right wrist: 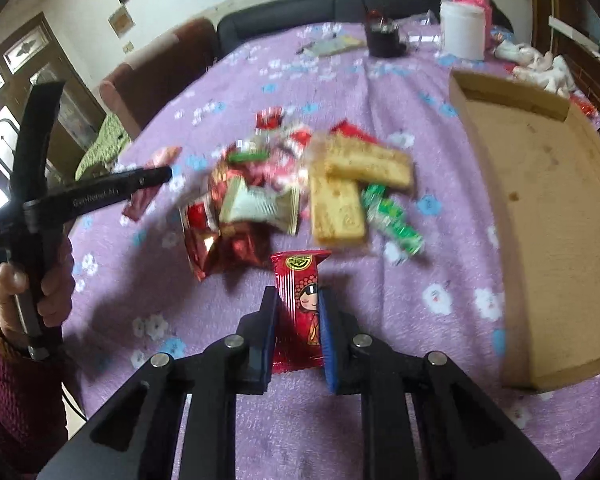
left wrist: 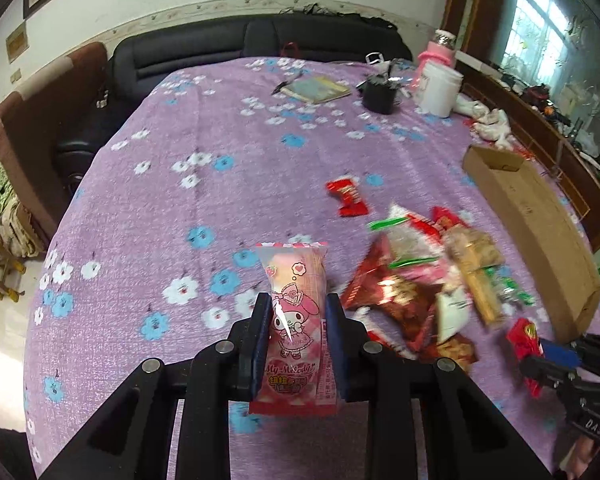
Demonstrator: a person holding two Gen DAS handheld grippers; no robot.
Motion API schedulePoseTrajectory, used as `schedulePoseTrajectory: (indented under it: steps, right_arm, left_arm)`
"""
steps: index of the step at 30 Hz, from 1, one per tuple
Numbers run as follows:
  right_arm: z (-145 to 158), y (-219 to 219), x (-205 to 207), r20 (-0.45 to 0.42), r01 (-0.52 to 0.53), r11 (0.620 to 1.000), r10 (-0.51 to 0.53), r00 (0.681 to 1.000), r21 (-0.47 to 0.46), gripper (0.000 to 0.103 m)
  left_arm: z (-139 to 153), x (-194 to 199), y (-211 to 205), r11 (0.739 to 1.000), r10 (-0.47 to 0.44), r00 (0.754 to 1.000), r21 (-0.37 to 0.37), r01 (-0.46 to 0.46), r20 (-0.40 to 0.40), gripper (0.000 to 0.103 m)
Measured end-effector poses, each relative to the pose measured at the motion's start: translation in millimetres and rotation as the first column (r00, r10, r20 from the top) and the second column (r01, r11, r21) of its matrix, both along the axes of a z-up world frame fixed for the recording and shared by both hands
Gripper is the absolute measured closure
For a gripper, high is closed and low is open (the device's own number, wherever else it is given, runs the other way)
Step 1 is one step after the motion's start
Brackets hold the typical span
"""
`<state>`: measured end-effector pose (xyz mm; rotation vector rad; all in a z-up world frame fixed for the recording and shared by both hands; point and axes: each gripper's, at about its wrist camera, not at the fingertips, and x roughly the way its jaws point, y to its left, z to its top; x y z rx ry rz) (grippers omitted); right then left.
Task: Organize snacks
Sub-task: 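Carry both snacks into the cardboard tray and open both grippers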
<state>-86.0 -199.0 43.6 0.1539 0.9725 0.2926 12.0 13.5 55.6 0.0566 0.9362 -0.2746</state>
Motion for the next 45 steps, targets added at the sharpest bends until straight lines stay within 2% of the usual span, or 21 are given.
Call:
schedulePoseTrajectory:
  steps: [8, 14, 23, 27, 31, 33, 38, 45]
  right_arm:
    - [22, -36, 10, 0.042, 0.065, 0.996, -0.067, 0.997, 0.058, 0.085]
    - [40, -80, 27, 0.088, 0.157, 0.985, -0.164, 0.983, 0.074, 0.085]
    - [56, -163, 84, 0.106, 0.341, 0.932, -0.354, 0.929, 0.118, 0.085]
    - [44, -202, 120, 0.058, 0.412, 0.902, -0.421, 0.905, 0.13, 0.085]
    - [18, -231, 132, 0.013, 0.451, 0.874, -0.46, 0.888, 0.182, 0.085]
    - [4, -238, 136, -0.01, 0.454, 0.875, -0.459, 0.888, 0.17, 0.085]
    - [-4, -243, 138, -0.021, 0.452, 0.882, -0.454, 0.891, 0.136, 0.085]
    - [-15, -241, 142, -0.051, 0.451, 0.887, -0.448, 0.893, 0.097, 0.085]
  left_arm:
    - [22, -6, -45, 0.996, -0.08, 0.997, -0.023, 0.081, 0.022, 0.076]
    - [37, -7, -99, 0.986, -0.165, 0.986, -0.037, 0.165, 0.026, 0.076]
    - [50, 0, -205, 0.956, -0.283, 0.959, -0.075, 0.284, 0.02, 0.076]
    - [46, 11, -251, 0.948, -0.306, 0.952, -0.09, 0.306, 0.008, 0.076]
    - [27, 23, -285, 0.949, -0.306, 0.952, -0.09, 0.303, -0.028, 0.076]
    - [15, 30, -298, 0.949, -0.308, 0.95, -0.089, 0.302, -0.06, 0.076]
    - [-7, 39, -321, 0.948, -0.313, 0.944, -0.089, 0.305, -0.104, 0.077]
    - [-19, 38, -333, 0.95, -0.312, 0.944, -0.06, 0.308, -0.107, 0.077]
